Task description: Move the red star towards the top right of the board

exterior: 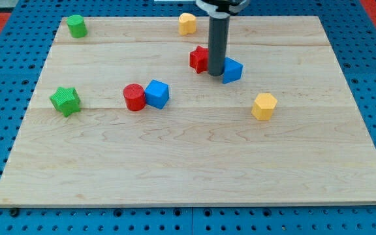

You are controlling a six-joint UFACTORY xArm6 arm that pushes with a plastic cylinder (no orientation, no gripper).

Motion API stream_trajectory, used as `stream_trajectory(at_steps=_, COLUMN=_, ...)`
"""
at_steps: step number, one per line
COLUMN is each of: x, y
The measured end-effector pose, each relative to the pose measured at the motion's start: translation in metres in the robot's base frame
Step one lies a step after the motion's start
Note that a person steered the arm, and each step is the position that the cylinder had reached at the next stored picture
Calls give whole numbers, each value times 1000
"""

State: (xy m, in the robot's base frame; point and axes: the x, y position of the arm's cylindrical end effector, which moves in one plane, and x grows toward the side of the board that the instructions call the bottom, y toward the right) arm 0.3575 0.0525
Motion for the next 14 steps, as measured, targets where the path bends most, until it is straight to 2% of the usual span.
stream_trajectory(at_steps=2, x=-1, y=-25)
stream_trajectory(at_steps=4, x=-5, y=16)
stream_trajectory(at_steps=5, x=-6, y=-29)
stream_trajectory(at_steps=6, x=-21, y=-105)
stream_trajectory(at_steps=7, x=-28, y=-136)
stream_trajectory(at_steps=8, x=-52, y=-132)
stream_trajectory(at_steps=9, x=-55, y=-32)
stream_trajectory(at_steps=10, x=-49, y=1)
stream_trajectory(at_steps=11, x=-29, y=21)
stream_trajectory(at_steps=13, x=-87, y=55)
stream_trajectory(at_steps=14, x=-75, y=54)
